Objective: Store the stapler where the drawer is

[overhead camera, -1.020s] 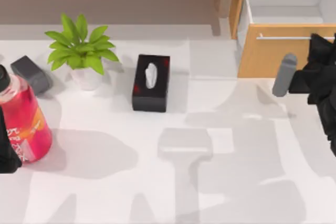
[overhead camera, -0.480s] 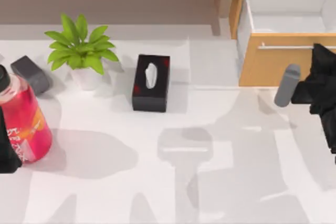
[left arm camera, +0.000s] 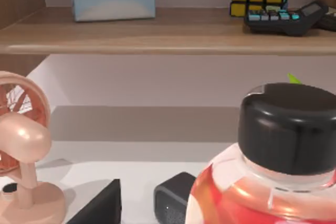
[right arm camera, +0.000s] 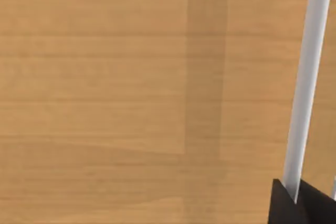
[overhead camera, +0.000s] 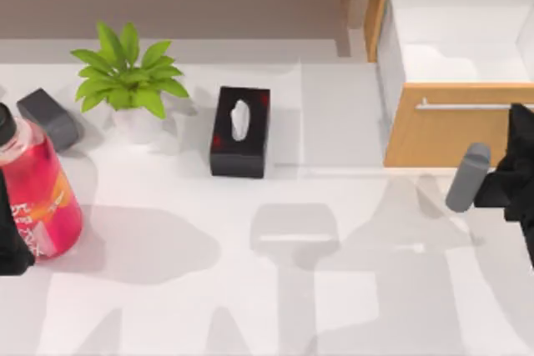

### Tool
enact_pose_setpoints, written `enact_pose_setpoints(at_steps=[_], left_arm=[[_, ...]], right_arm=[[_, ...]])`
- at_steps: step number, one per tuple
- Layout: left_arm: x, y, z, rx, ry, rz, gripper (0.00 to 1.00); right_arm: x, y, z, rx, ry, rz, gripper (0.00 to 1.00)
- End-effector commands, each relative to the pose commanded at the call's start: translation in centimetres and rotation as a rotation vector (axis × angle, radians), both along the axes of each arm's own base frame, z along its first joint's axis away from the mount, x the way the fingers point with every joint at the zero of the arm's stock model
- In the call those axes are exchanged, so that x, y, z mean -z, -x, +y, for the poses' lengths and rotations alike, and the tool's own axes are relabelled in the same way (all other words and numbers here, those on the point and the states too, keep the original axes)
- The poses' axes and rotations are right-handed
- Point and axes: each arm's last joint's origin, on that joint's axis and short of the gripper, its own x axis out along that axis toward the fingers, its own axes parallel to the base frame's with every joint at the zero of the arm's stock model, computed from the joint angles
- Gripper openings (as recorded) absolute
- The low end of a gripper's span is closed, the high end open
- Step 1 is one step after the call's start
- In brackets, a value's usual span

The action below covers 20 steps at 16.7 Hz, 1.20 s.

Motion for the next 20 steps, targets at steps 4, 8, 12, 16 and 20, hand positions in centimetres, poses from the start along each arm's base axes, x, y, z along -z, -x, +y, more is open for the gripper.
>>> enact_pose_setpoints(at_steps=[4,8,12,16,20], left_arm=[[0.0,0.0,0.0,0.0,0.0,0.0,1.0],[0.0,0.0,0.0,0.0,0.0,0.0,1.0],[0.0,0.0,0.0,0.0,0.0,0.0,1.0],[0.0,0.0,0.0,0.0,0.0,0.0,1.0],[0.0,0.0,0.0,0.0,0.0,0.0,1.0]], right_arm=[[0.0,0.0,0.0,0.0,0.0,0.0,0.15],[0.0,0.0,0.0,0.0,0.0,0.0,0.45],[0.0,0.0,0.0,0.0,0.0,0.0,0.75],[0.0,0.0,0.0,0.0,0.0,0.0,1.0],[0.0,0.0,0.0,0.0,0.0,0.0,1.0]])
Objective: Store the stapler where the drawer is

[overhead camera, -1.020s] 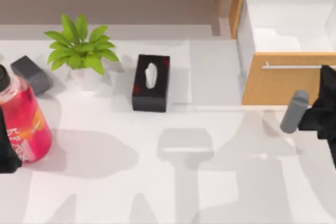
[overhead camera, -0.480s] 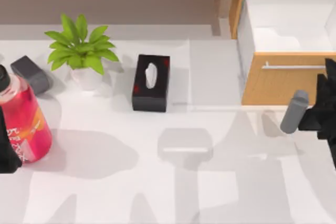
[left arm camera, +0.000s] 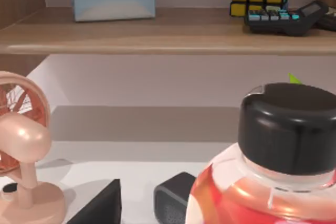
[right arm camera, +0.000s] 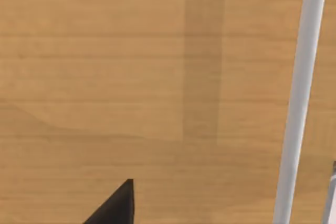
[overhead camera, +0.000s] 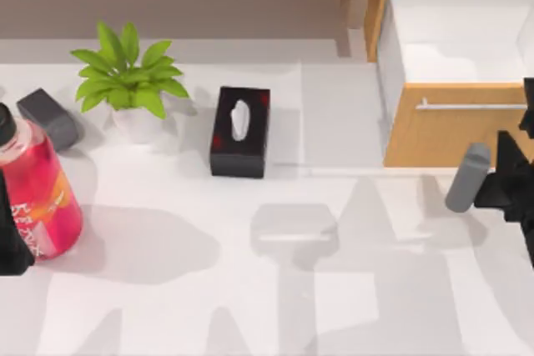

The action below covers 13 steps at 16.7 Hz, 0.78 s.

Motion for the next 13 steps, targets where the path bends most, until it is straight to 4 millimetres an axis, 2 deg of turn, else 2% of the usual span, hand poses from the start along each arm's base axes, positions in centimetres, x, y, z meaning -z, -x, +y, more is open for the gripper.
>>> enact_pose_setpoints(at_steps=[5,10,13], left_arm=[[0.0,0.0,0.0,0.0,0.0,0.0,1.0],[0.0,0.0,0.0,0.0,0.0,0.0,1.0],[0.0,0.0,0.0,0.0,0.0,0.0,1.0]], right_arm=[[0.0,0.0,0.0,-0.001,-0.001,-0.002,1.0],[0.0,1.9,0.0,0.0,0.0,-0.001,1.0],[0.0,2.0,0.0,0.0,-0.001,-0.001,1.0]])
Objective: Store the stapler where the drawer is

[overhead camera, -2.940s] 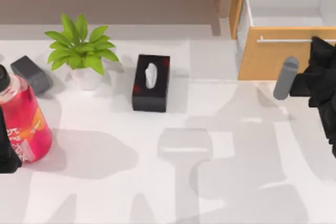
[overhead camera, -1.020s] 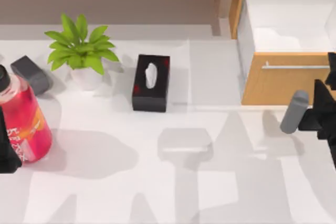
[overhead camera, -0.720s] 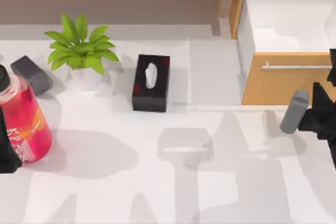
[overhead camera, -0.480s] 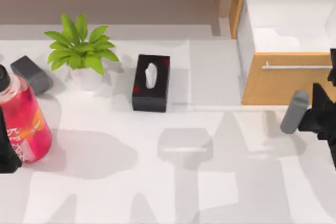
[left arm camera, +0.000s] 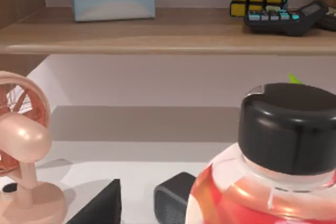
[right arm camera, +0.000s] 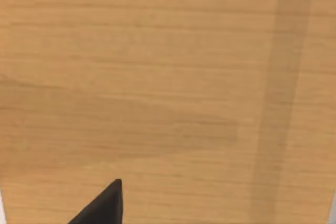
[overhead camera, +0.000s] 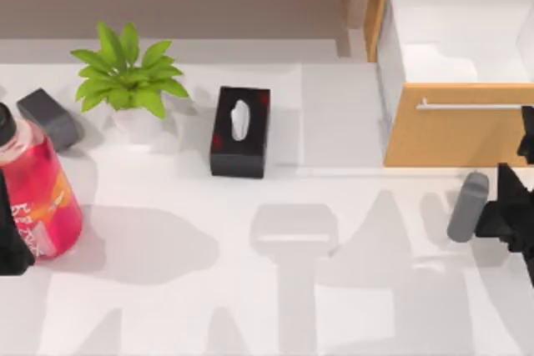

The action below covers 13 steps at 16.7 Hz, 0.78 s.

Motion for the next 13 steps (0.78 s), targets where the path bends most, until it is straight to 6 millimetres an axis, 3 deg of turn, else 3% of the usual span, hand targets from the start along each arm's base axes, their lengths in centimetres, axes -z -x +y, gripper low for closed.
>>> enact_pose_setpoints(at_steps=[1,4,13], left_arm=[[0.0,0.0,0.0,0.0,0.0,0.0,1.0],[0.0,0.0,0.0,0.0,0.0,0.0,1.0],[0.0,0.0,0.0,0.0,0.0,0.0,1.0]], right_arm=[[1.4,0.1,-0.1,0.002,0.027,0.074,1.0],[1.0,-0.1,0.2,-0.007,0.008,0.065,1.0],[-3.2,-2.2,2.2,-0.034,-0.26,0.158,1.0]])
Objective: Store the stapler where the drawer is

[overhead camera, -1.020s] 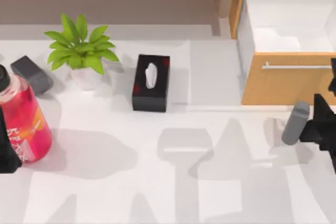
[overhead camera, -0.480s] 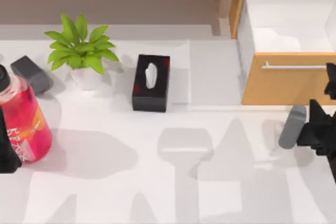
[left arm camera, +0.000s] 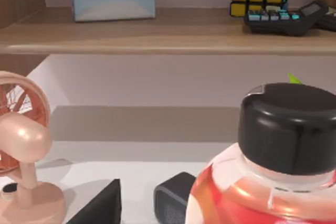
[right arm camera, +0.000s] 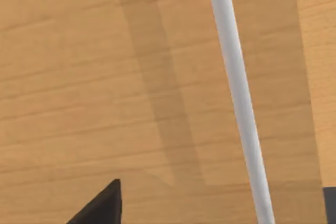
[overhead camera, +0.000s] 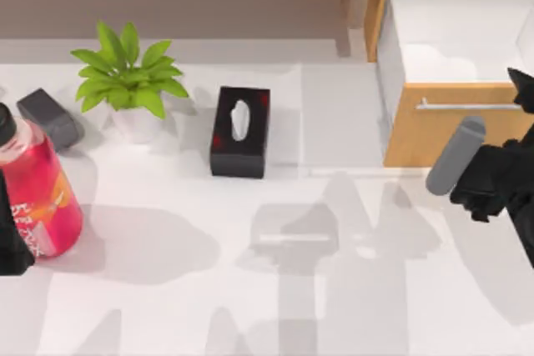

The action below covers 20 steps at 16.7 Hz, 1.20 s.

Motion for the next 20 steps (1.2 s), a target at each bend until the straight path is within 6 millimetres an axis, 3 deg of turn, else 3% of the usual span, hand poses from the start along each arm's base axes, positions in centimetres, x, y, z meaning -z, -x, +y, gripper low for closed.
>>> enact_pose_setpoints(at_steps=[5,10,15,20], left_arm=[[0.0,0.0,0.0,0.0,0.0,0.0,1.0],[0.0,0.0,0.0,0.0,0.0,0.0,1.0],[0.0,0.0,0.0,0.0,0.0,0.0,1.0],[0.0,0.0,0.0,0.0,0.0,0.0,1.0]], right_arm=[[-3.7,-1.2,-1.0,0.089,-0.193,0.178,1.0],[-7.1,-0.6,-4.7,0.297,-0.379,0.462,1.0],[-7.3,2.5,-9.0,0.617,-0.557,0.865,1.0],[-7.0,5.4,-11.7,0.908,-0.738,1.162,1.0]])
